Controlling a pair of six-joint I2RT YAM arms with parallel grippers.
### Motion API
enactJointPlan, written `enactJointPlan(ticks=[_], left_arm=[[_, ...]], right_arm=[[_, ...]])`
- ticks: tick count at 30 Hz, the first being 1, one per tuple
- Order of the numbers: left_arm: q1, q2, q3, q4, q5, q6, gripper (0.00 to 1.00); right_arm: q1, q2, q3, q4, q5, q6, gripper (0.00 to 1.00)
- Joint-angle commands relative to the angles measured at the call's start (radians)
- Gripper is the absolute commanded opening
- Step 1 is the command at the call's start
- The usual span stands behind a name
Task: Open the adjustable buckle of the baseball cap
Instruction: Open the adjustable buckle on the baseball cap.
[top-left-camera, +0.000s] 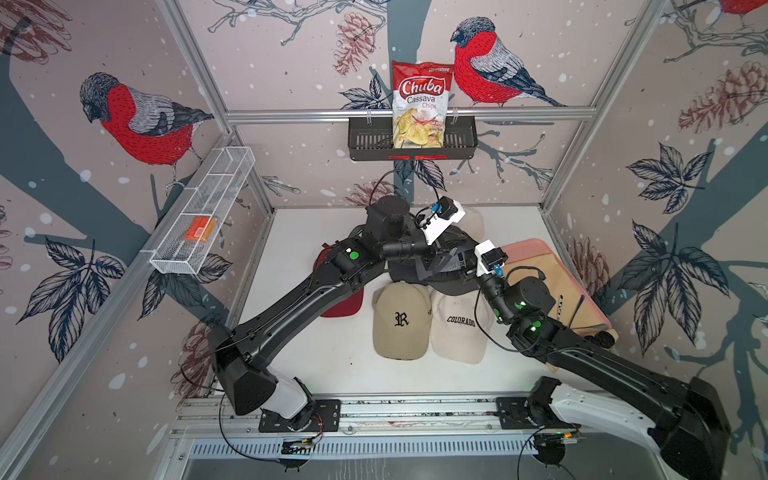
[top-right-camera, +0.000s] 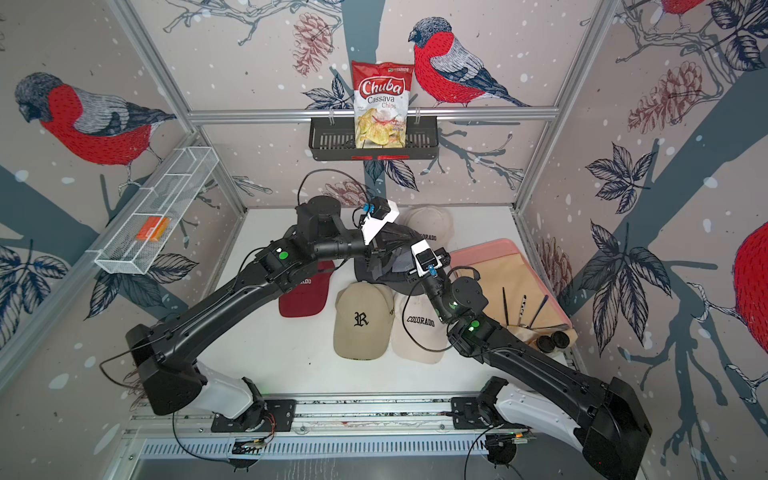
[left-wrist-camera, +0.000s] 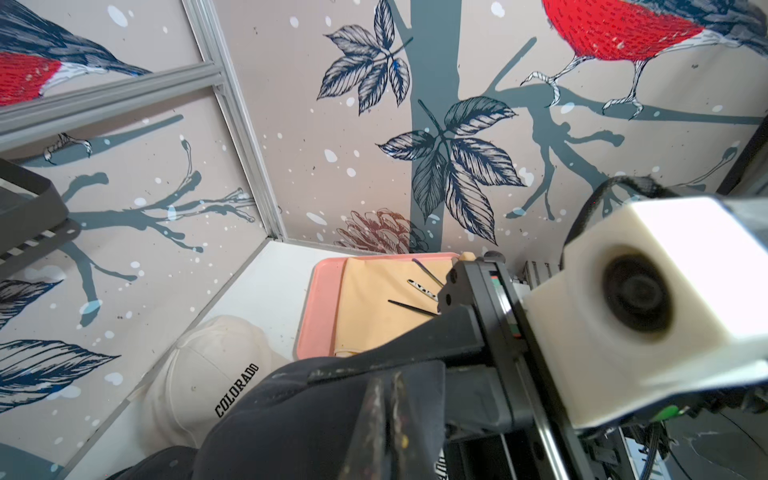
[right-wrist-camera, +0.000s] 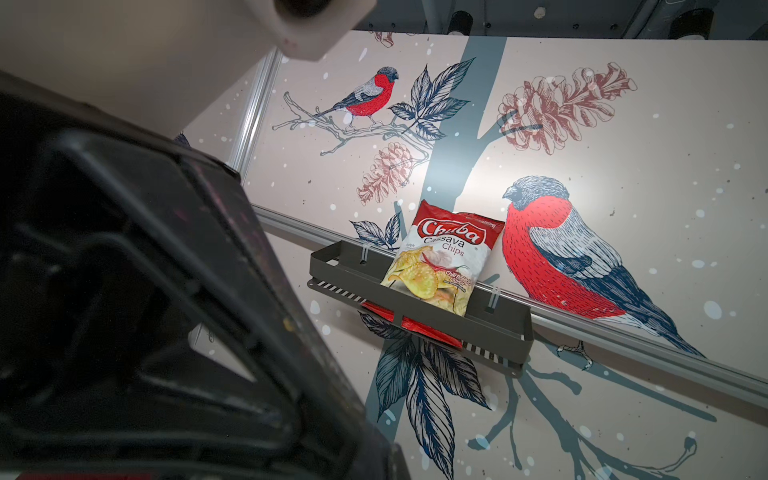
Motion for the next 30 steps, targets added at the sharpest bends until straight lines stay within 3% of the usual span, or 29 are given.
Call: enactJointPlan(ticks=[1,30], left_arm=[[0.002,-0.031,-0.024,0.080,-0.019,-0.019,0.00],[0.002,-0.093,-0.097,0.144,-0.021,-0.033,0.00]], right_arm=[[-0.011,-0.006,-0.001,0.022,0.045,0.039,0.00],[-0.049,-0.011,0.015,-0.051,0.013,0.136,0.00]])
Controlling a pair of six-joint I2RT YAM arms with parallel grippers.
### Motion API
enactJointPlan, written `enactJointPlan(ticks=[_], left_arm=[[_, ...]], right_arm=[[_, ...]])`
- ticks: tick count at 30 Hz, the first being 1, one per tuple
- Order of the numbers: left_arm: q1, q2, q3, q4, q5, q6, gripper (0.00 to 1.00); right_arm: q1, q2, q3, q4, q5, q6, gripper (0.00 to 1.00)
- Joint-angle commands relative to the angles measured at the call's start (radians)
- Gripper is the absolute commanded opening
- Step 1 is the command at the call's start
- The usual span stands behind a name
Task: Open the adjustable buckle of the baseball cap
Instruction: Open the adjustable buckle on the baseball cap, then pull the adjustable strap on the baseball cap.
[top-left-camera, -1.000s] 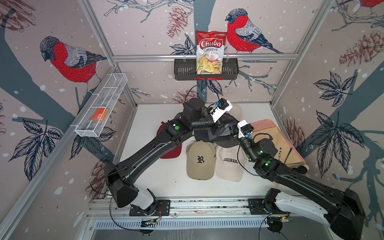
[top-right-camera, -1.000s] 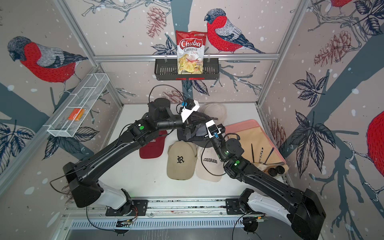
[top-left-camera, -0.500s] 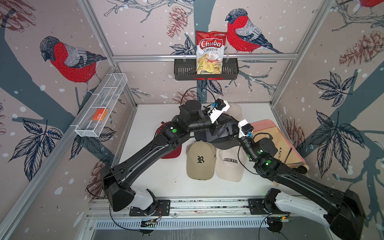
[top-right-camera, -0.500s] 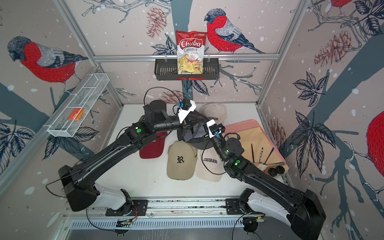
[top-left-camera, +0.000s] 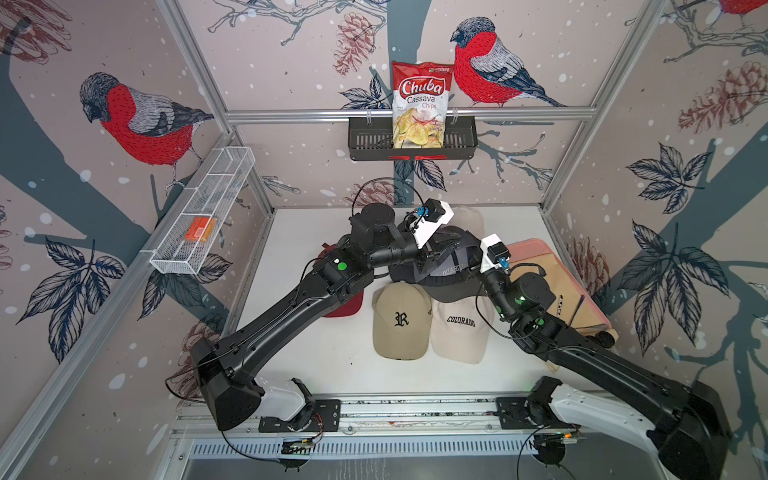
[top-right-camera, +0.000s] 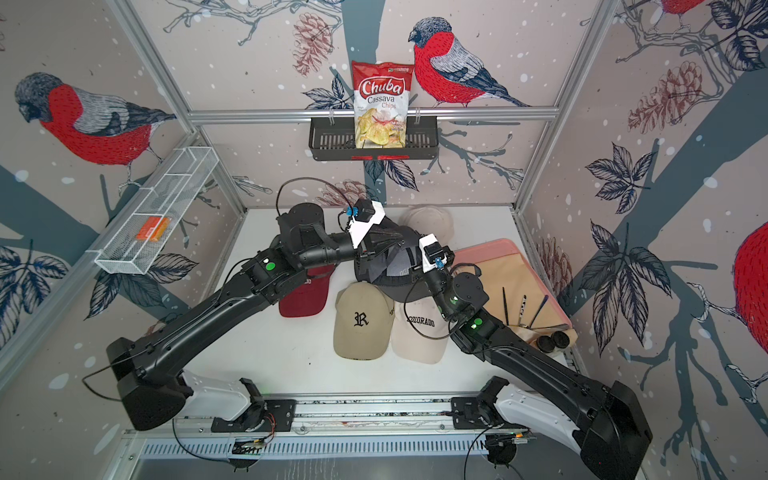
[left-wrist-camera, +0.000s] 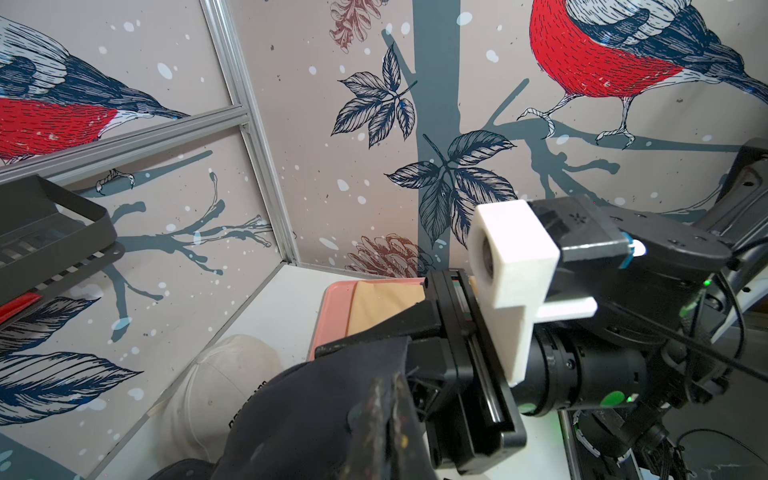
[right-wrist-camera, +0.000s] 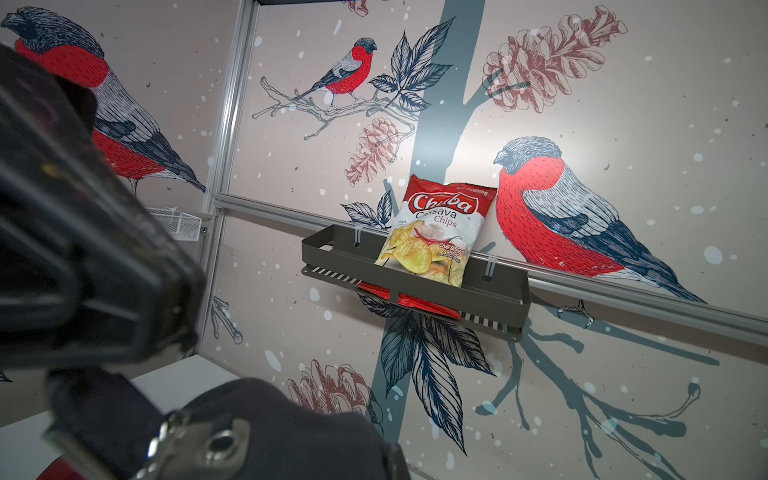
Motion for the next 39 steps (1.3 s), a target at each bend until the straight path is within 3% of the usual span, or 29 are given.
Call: enactJointPlan(ticks=[1,5,12,15,25,39], left_arm=[[0.002,-0.008,-0.006,0.049,-0.010,-0.005,0.02],[0.002,-0.023,-0.038,0.075,-0.052,-0.019,0.24],[0.013,-0.088,-0.094,0.130,-0.153,-0.034,0.41],[0.033,-0.126,-0.142,0.151,-0.150,-0.056,0.42],[0.046,-0.133,-0.289,0.203,0.048,-0.140,0.41],[0.032,-0.036,-0.233,0.209,0.021,-0.091,0.47]], right_arm=[[-0.003,-0.007,0.010,0.011,0.019,0.018,0.00],[-0.006,-0.007,0.031,-0.013,0.000,0.039,0.00],[-0.009,0.002,0.047,-0.034,-0.031,0.079,0.00],[-0.012,0.005,0.050,-0.036,-0.042,0.096,0.00],[-0.025,0.003,0.077,-0.057,-0.076,0.133,0.00],[-0.024,0.017,0.110,-0.118,-0.103,0.164,0.00]])
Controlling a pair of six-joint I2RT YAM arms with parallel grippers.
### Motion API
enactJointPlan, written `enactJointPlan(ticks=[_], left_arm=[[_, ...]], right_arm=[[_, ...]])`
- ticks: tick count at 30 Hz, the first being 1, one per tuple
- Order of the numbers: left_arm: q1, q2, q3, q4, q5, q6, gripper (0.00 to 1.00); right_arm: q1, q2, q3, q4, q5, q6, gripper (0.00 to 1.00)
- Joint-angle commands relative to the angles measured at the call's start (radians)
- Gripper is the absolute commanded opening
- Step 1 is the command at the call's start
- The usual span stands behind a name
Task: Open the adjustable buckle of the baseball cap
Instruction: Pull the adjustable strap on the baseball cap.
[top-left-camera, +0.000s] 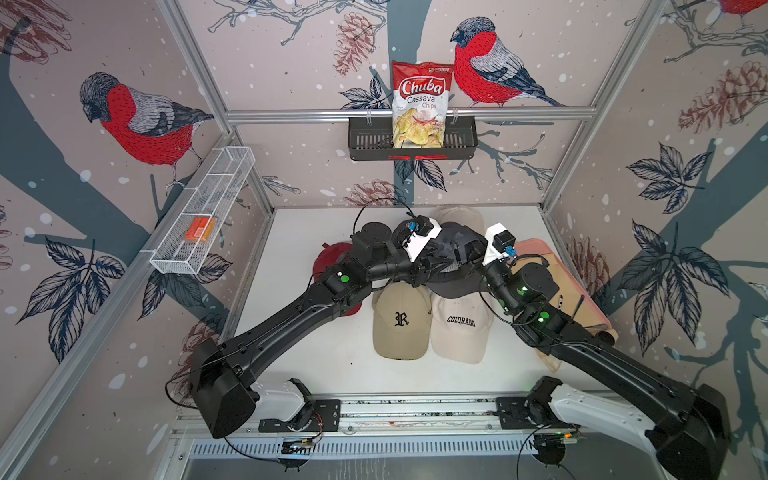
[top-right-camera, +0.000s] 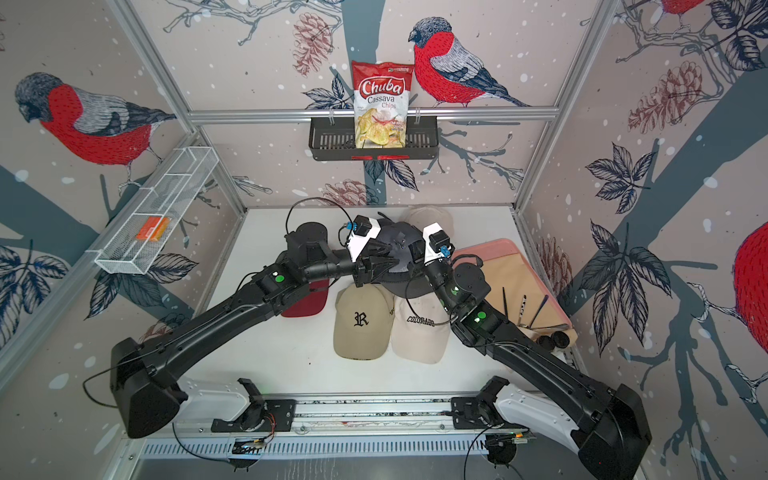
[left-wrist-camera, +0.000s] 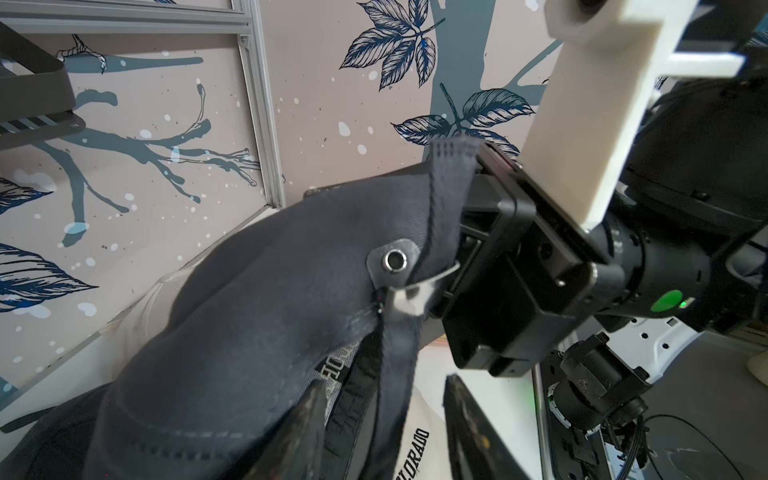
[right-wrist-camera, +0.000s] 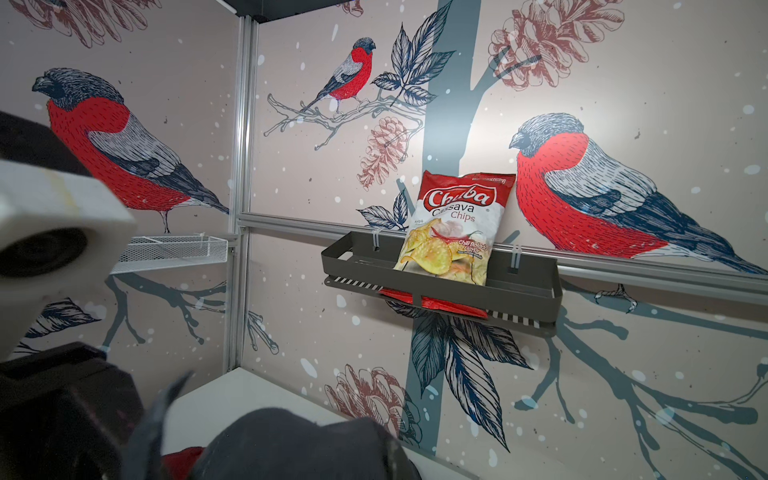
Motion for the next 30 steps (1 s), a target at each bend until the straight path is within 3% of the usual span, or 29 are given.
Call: enactJointPlan(ticks=[1,2,4,6,13,16,21,27,30], left_arm=[[-0.007,0.008,0.021,0.074,-0.003,0.027,0.45],[-0.007,0.012,0.027,0.074,0.007,0.030,0.40],[-0.008,0.022,0.045,0.062,0.042,0.041,0.16],[-0.007,0.030,0.074,0.025,0.079,0.065,0.00],[-0.005,0.036,0.138,-0.081,0.123,0.115,0.00],[-0.005,0.042,0.163,-0.126,0.145,0.130,0.00],[-0.004,0.057,0.199,-0.190,0.192,0.149,0.00],[-0.004,0.073,0.210,-0.219,0.207,0.158,0.00],[-0.001,0.082,0.226,-0.231,0.210,0.160,0.00]], right_arm=[[0.001,0.008,0.021,-0.004,-0.018,0.020,0.00],[0.001,0.012,0.024,-0.011,-0.019,0.021,0.00],[0.000,0.018,0.031,-0.020,-0.020,0.021,0.00],[0.001,0.018,0.034,-0.021,-0.020,0.017,0.00],[-0.006,0.001,0.009,-0.020,-0.021,-0.061,0.06],[-0.008,-0.015,-0.008,-0.022,-0.033,-0.125,0.29],[-0.015,-0.053,-0.024,-0.021,-0.100,-0.212,0.48],[-0.018,-0.074,-0.032,-0.032,-0.219,-0.249,0.47],[-0.013,-0.072,-0.031,-0.041,-0.231,-0.267,0.40]])
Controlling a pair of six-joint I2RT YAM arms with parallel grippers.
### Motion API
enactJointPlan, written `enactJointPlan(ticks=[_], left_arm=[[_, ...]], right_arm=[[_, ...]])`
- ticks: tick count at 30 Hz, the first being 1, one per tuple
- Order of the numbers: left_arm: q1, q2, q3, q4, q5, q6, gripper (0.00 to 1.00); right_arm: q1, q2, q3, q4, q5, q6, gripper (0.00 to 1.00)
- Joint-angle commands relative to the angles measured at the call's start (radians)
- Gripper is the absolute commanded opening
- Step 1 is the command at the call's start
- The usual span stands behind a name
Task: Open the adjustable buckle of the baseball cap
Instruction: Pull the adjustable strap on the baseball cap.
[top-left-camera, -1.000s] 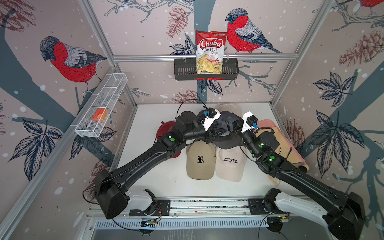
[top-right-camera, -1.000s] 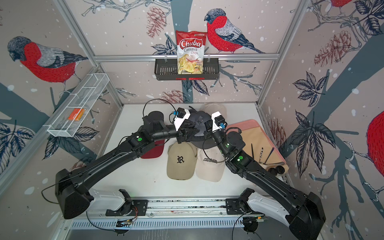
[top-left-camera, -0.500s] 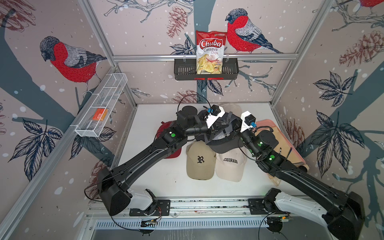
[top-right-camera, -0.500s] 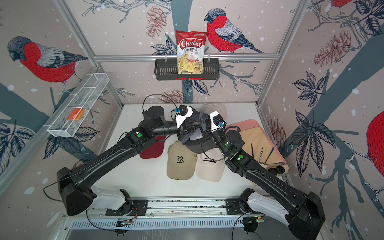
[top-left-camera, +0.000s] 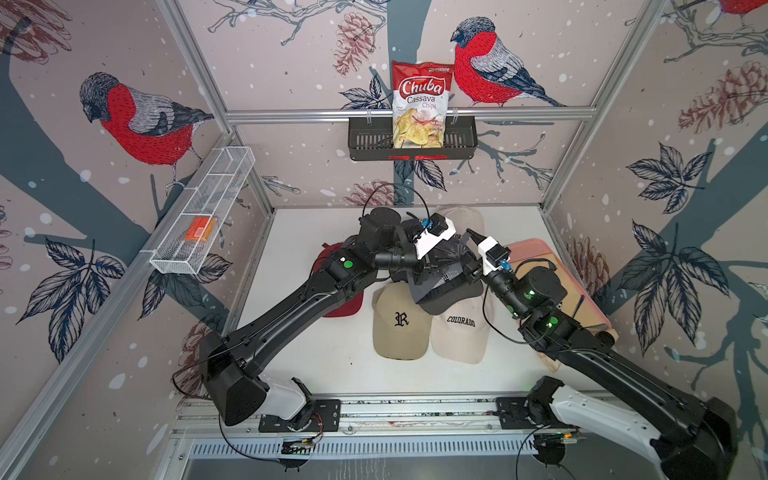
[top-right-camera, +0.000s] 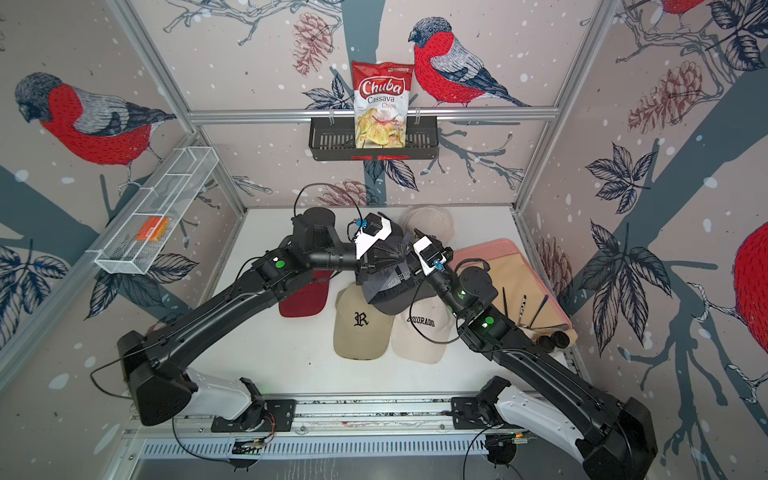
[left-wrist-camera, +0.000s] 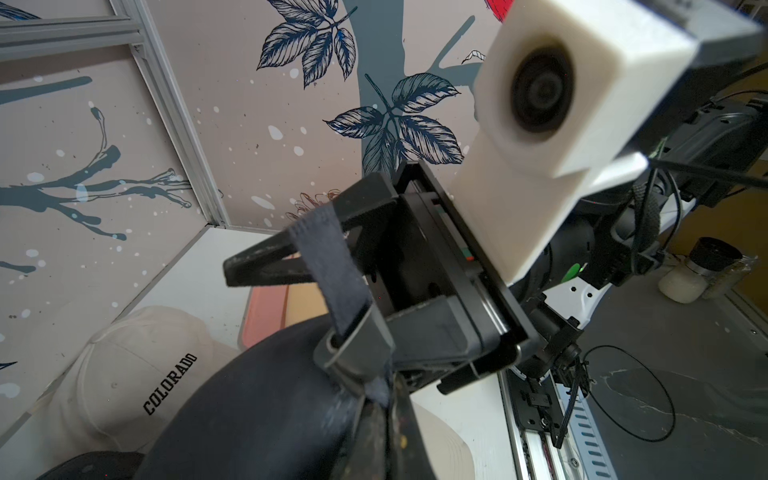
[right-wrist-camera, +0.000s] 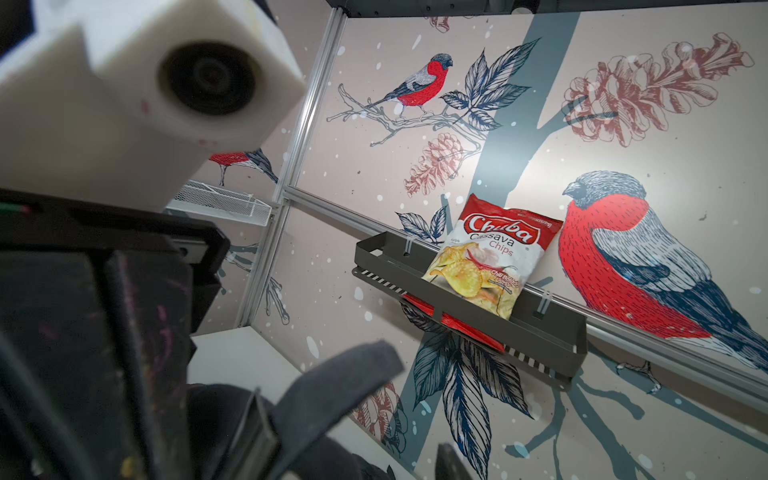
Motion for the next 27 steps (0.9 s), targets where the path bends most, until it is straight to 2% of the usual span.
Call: enactJointPlan(ticks=[1,6,15,20,27], left_arm=[[0.006,0.008,0.020,-0.013,0.023,0.016,0.00],[0.011,0.012,0.037,-0.024,0.027,0.014,0.00],[0.020,0.033,0.055,-0.051,0.018,0.008,0.00],[0.020,0.033,0.050,-0.055,0.012,0.003,0.00],[0.020,0.029,0.032,-0.055,0.006,-0.003,0.00]], right_arm=[[0.010,0.000,0.000,0.007,-0.049,-0.050,0.37],[0.026,-0.015,-0.017,0.003,-0.032,-0.089,0.32],[0.050,-0.027,-0.025,0.008,-0.020,-0.098,0.14],[0.051,-0.017,-0.031,0.068,0.044,-0.033,0.02],[0.033,-0.010,-0.052,0.144,0.083,0.049,0.00]])
